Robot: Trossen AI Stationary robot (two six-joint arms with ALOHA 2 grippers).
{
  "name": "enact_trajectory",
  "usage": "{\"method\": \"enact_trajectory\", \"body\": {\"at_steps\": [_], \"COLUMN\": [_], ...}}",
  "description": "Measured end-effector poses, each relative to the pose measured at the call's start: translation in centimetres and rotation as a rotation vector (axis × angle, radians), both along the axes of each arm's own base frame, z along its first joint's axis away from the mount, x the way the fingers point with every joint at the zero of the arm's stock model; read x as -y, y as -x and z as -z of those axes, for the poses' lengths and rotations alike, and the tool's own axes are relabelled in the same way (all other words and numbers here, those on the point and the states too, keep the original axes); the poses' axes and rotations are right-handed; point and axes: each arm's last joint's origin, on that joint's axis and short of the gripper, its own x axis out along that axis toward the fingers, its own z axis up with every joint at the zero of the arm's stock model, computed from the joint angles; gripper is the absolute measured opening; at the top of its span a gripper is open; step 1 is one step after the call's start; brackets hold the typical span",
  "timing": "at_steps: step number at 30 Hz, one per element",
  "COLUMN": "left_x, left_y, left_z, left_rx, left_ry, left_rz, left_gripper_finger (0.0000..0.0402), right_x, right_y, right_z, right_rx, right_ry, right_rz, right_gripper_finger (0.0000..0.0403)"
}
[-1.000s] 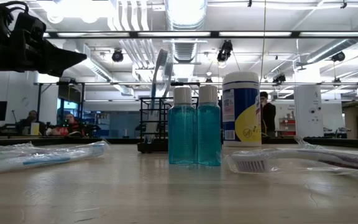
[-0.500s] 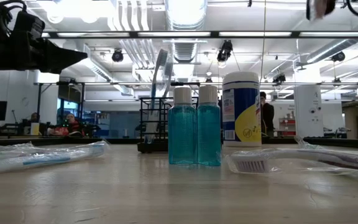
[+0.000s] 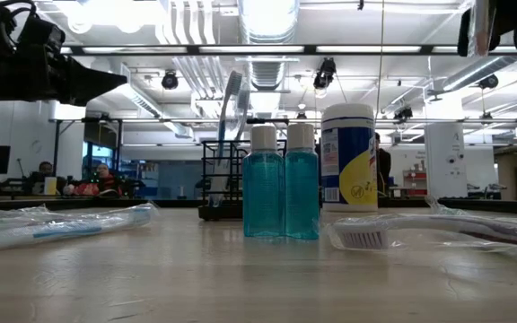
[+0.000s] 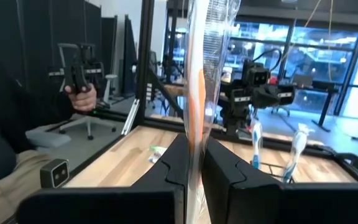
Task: Pick & Place toothbrushing station
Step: Put the orange toothbrush into the black wire organizer
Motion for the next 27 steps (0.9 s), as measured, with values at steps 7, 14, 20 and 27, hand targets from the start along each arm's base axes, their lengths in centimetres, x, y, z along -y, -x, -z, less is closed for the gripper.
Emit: {"method": "enact_trajectory", "body": {"at_steps": [7,14,20,27], "left_x": [-0.1,-0.1,-0.1,-0.1], "left_y": [0.0,0.0,0.0,0.0], "left_z": [0.0,0.0,0.0,0.0], "left_rx": [0.009,0.009,0.010,0.010], "left_ry": [0.015,0.016,0.017,0.017], "left_rz": [-0.019,-0.030,-0.032,-0.032], "left_gripper_finger": [0.0010,0.0010,0.0010,0.0010], "right_x": [0.4,0.6,0.7,1.2], "right_y": [0.6,0.8,0.9,1.1], "right_z": [1.8,3.9,3.7,1.2], "right_rx": [0.028,-0.023,-0.001,0.167], "right_ry": [-0.008,-0.059,-0.067,-0.019], "right_rz": [0.001,0.021,0.028,0.124], "right_gripper_finger": [0.0018,0.0018,0.0018,0.0018]}}
